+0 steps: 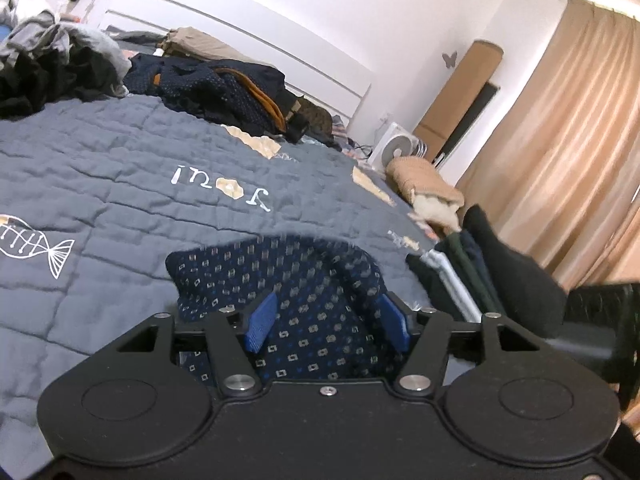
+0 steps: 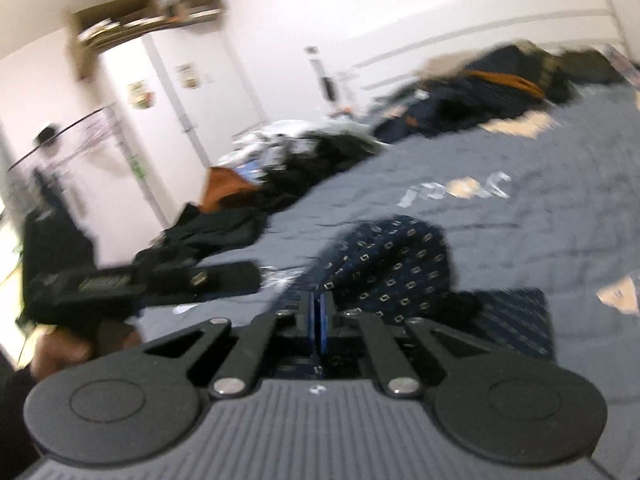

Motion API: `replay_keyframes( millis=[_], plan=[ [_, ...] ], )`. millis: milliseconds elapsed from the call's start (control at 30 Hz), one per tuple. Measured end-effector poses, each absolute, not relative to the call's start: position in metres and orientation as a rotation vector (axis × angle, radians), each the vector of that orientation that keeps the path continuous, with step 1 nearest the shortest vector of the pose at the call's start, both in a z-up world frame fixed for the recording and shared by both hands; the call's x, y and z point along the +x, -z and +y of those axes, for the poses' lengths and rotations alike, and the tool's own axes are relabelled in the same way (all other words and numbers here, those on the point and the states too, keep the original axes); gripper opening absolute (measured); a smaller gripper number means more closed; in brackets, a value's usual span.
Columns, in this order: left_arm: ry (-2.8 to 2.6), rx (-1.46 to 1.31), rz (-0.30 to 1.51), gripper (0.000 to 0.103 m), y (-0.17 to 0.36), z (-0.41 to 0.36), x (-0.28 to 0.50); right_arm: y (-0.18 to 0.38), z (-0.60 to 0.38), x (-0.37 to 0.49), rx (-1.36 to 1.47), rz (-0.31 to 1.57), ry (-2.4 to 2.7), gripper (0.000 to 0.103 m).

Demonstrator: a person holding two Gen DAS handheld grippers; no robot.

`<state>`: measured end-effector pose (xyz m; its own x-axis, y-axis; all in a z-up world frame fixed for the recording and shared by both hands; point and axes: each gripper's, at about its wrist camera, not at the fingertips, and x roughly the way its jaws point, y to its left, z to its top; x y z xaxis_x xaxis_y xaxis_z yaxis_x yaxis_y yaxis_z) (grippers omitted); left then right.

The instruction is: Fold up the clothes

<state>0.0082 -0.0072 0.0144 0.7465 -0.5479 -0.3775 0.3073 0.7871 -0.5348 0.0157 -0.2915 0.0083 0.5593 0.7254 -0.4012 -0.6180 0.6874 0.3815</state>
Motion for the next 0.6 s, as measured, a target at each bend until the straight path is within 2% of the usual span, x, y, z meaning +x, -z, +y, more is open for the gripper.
replay_keyframes(
  millis=[267,500,533,567,600],
  plan=[
    [0.502,-0.470,0.574,0.058,-0.011,-0.011,0.015,-0.002,-0.257,-0.003,0.035,0.609,-0.873,0.002],
    [0.510,-0.362,0.596,0.056,-0.003,-0.033,0.021,0.000,-0.253,-0.009,0.006,0.611,-0.884,0.002],
    [0.505,-0.341,0.600,0.047,-0.001,-0.036,0.022,0.000,-0.252,-0.009,0.003,0.611,-0.884,0.003],
    [0.503,-0.345,0.597,0.024,-0.002,-0.035,0.021,0.000,-0.252,-0.010,0.001,0.609,-0.881,0.003],
    [0.502,-0.353,0.594,0.015,-0.002,-0.032,0.019,0.000,-0.252,-0.010,-0.001,0.608,-0.880,0.003]
  ],
)
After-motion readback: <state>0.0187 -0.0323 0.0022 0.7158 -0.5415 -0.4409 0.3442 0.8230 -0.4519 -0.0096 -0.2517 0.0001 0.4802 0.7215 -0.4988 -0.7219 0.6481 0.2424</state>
